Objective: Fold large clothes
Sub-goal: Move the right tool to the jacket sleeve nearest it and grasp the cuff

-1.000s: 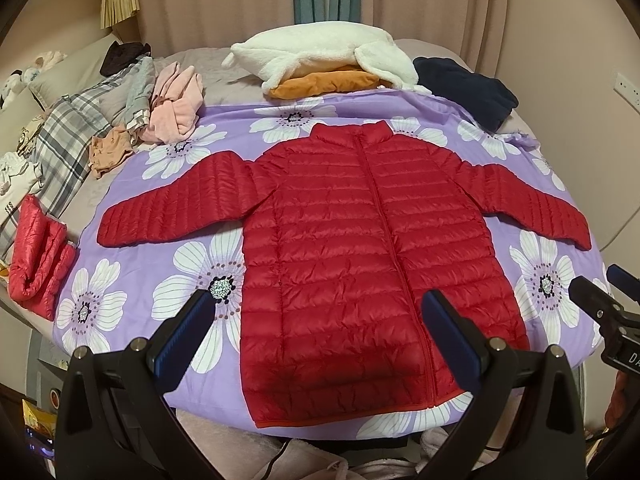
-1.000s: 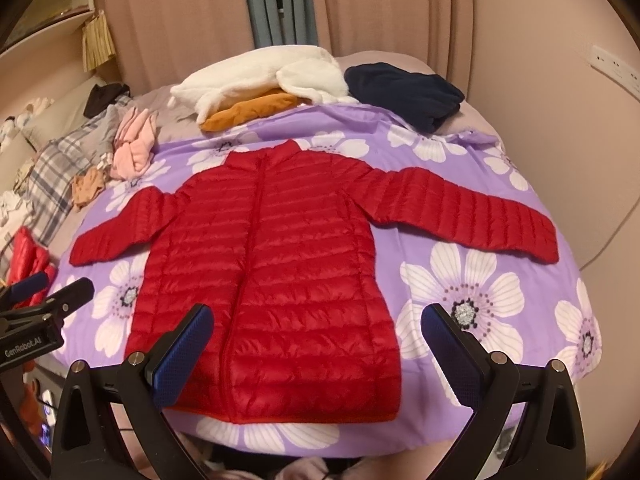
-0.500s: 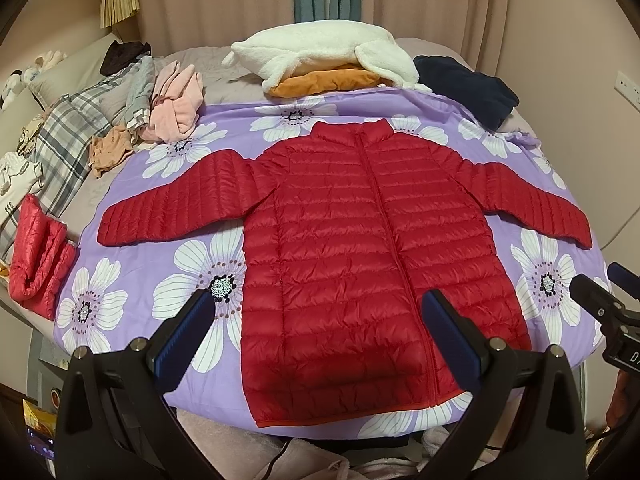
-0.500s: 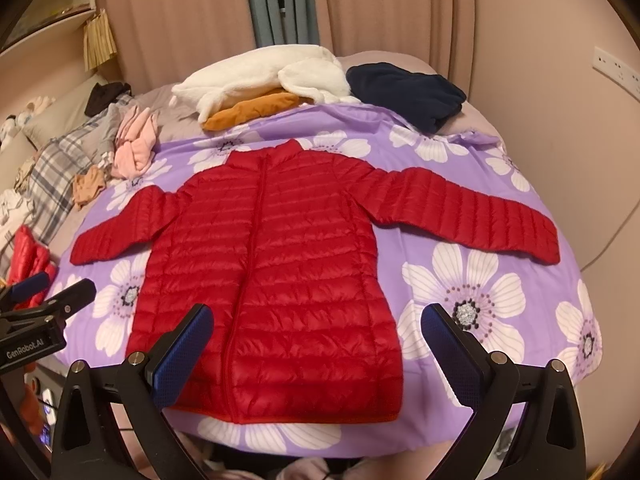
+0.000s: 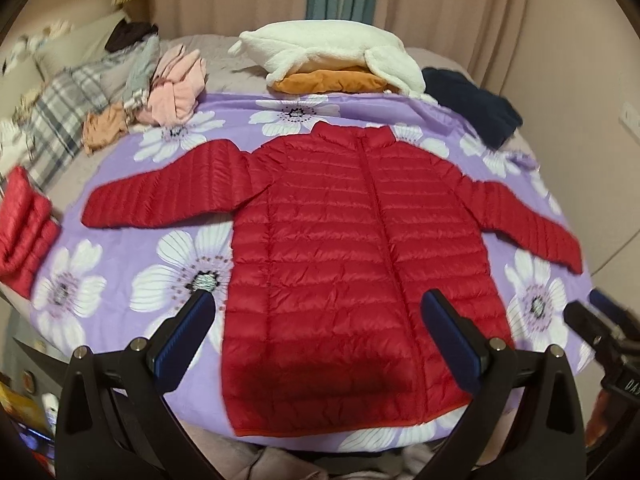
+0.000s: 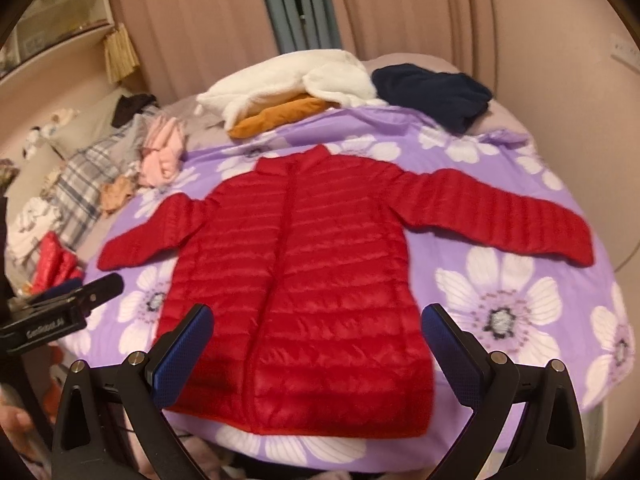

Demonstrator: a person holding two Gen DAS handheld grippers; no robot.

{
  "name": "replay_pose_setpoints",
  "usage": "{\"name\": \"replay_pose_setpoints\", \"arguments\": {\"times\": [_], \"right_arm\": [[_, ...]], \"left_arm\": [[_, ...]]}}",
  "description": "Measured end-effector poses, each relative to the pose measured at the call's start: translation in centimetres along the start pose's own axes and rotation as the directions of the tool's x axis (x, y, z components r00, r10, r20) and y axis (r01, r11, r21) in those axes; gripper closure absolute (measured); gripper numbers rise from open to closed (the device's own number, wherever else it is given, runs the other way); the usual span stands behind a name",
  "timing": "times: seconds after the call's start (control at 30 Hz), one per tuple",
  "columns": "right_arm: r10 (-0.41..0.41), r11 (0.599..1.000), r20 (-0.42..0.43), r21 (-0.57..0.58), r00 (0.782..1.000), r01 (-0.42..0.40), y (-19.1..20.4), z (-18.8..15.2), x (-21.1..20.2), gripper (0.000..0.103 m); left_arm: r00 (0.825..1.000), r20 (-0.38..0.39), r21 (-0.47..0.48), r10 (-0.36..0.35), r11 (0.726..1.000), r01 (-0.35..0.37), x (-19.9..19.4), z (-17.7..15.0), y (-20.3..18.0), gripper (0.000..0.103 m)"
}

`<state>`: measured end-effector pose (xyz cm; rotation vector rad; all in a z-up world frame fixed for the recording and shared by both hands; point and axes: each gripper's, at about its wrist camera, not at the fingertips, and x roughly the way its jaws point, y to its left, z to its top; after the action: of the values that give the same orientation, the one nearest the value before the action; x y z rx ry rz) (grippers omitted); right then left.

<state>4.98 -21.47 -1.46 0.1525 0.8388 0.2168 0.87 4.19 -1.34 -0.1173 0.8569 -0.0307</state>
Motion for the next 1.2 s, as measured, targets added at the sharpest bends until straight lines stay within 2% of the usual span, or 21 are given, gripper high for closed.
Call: {"name": "replay_pose_setpoints", "arguments": {"times": [0.1, 0.23, 0.33, 0.43, 0.53, 0.63, 0.7, 0.77, 0.83, 0.9, 1.03, 1.1, 1.2], "right_arm": [[0.026, 0.999, -0.022, 0.034, 0.999, -0.025, -0.7, 0.1, 1.3, 0.001], [0.061, 0.994, -0.041, 0.098, 0.997, -0.057, -1.9, 0.0, 2.4, 0.001], [0.086, 0.987, -0.039, 0.138, 0.996, -0.080, -2.8, 0.0, 3.0, 0.001], [0.146, 0.971, -0.003, 0.191, 0.989, -0.142, -4.2, 0.1, 3.2, 0.001], [0.219, 0.938, 0.055, 0.263, 0.974, -0.225, -6.0, 0.3, 3.0, 0.001], [0.243, 0.910, 0.109, 0.318, 0.964, -0.266, -7.9, 0.7, 2.9, 0.001], [0.242, 0.890, 0.152, 0.358, 0.958, -0.282, -9.6, 0.9, 2.8, 0.001], [0.236, 0.865, 0.202, 0.402, 0.951, -0.300, -11.5, 1.0, 2.6, 0.001], [0.221, 0.839, 0.248, 0.445, 0.943, -0.313, -13.4, 1.0, 2.4, 0.001], [0.200, 0.818, 0.292, 0.476, 0.935, -0.323, -15.1, 1.0, 2.3, 0.001], [0.114, 0.827, 0.321, 0.493, 0.940, -0.268, -17.8, 0.6, 2.1, 0.001], [0.087, 0.828, 0.304, 0.507, 0.949, -0.238, -19.3, 0.3, 2.4, 0.001], [0.061, 0.808, 0.277, 0.550, 0.959, -0.211, -21.7, -0.4, 2.8, 0.001]], "left_arm": [[1.000, -0.006, -0.034, -0.020, 0.999, 0.020, 0.9, 0.0, 0.5, 0.000], [0.999, -0.036, -0.054, -0.007, 0.998, 0.005, 2.3, -0.2, 1.0, 0.000], [0.998, -0.048, -0.073, -0.034, 0.997, 0.030, 3.2, -0.3, 1.6, 0.000], [0.992, -0.053, -0.112, -0.111, 0.988, 0.104, 3.9, -0.2, 2.1, 0.000], [0.971, -0.044, -0.178, -0.234, 0.959, 0.222, 4.6, 0.1, 2.6, 0.000], [0.955, 0.006, -0.207, -0.296, 0.934, 0.290, 4.5, 0.7, 2.3, 0.000], [0.947, 0.040, -0.205, -0.320, 0.925, 0.321, 4.3, 1.3, 2.0, 0.000], [0.932, 0.077, -0.205, -0.356, 0.909, 0.364, 4.0, 1.7, 1.9, 0.000], [0.908, 0.122, -0.207, -0.401, 0.884, 0.418, 3.7, 2.3, 1.8, 0.000], [0.897, 0.147, -0.198, -0.416, 0.876, 0.439, 3.8, 2.6, 1.8, 0.000], [0.899, 0.149, -0.167, -0.412, 0.886, 0.433, 4.4, 3.4, 0.9, 0.000], [0.892, 0.131, -0.166, -0.432, 0.878, 0.450, 5.2, 3.6, 0.4, 0.000], [0.883, 0.105, -0.155, -0.457, 0.870, 0.468, 6.2, 4.0, -0.4, 0.000]]}}
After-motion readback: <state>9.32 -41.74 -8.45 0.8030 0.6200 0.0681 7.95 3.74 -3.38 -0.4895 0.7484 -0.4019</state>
